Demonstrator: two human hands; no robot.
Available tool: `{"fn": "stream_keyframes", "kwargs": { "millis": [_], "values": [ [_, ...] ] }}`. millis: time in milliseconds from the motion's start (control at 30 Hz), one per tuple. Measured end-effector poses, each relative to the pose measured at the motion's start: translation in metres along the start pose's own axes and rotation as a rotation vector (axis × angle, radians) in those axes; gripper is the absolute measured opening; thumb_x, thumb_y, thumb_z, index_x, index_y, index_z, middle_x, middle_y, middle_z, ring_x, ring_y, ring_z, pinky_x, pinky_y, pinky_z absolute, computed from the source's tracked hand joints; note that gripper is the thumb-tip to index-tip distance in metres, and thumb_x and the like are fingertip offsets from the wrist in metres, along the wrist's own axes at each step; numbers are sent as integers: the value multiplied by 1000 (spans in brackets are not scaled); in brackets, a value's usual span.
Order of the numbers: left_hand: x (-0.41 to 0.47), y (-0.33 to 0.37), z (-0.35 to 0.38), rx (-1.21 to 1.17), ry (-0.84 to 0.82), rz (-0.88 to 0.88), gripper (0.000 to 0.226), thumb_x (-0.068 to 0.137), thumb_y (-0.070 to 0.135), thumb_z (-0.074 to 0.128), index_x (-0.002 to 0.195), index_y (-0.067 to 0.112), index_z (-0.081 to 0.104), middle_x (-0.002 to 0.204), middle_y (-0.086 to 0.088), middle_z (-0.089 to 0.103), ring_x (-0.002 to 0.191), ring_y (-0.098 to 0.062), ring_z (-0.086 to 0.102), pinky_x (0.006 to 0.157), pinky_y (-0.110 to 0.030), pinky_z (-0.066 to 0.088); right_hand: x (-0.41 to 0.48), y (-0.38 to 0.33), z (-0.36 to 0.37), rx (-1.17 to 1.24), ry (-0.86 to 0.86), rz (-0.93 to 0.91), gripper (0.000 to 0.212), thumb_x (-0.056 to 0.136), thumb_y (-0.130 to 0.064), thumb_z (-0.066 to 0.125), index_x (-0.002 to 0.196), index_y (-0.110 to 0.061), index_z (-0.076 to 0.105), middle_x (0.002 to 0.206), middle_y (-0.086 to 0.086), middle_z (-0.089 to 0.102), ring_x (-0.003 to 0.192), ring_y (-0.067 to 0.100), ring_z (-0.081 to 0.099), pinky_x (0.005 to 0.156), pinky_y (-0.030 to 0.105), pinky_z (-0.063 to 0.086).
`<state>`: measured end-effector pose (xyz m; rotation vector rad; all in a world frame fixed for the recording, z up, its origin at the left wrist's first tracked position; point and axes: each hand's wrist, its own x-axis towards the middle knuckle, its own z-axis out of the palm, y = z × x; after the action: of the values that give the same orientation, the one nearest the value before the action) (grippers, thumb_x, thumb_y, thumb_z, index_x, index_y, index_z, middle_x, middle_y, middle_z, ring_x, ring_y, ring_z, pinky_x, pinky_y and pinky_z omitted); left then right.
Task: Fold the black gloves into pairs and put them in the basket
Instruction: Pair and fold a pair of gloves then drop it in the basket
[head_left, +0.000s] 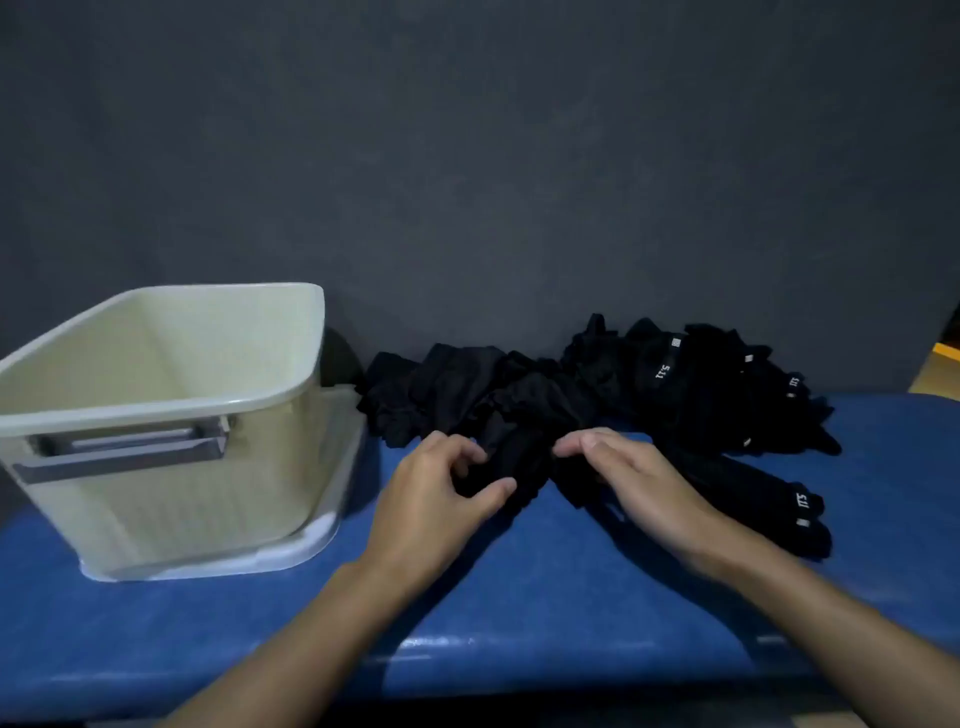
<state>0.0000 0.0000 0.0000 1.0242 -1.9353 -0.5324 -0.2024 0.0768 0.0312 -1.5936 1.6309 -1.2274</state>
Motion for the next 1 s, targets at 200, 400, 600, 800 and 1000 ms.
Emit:
{"fn": "stream_keyframes", "kwargs": {
  "millis": [200,400,600,800,1000],
  "values": [
    [1,3,13,104,-1,7,22,83,37,76,99,22,72,87,17,52,77,-4,55,70,-33,52,-5,5,5,-7,-61,34,29,103,-31,40,112,-32,67,122,-19,61,115,-14,49,96,11,37],
    [1,10,3,132,66,63,8,88,24,68,88,18,74,83,16,53,72,-6,55,65,-37,51,-2,-6,5,48,-54,-20,27,103,-29,43,112,-41,64,118,-15,67,114,-11,55,109,25,40],
    [-11,6,-26,197,22,199,12,90,26,67,96,20,76,85,13,53,71,-11,57,62,-40,52,-1,-7,11,-67,-85,-86,33,84,-68,36,109,-68,57,118,-25,65,128,-1,47,118,55,18],
    [-24,9,-36,286,14,374,30,91,37,53,95,18,75,89,7,54,68,-20,59,55,-40,52,-10,-22,21,-152,-44,-66,28,102,-43,37,100,-66,52,101,-27,54,126,5,30,112,28,12],
    [-33,13,-43,337,35,507,22,93,29,55,92,18,74,90,4,54,61,-17,52,43,-36,46,-18,-19,25,-155,13,-94,38,75,-78,42,107,-65,60,111,-22,66,125,7,47,114,46,29]
  ]
}}
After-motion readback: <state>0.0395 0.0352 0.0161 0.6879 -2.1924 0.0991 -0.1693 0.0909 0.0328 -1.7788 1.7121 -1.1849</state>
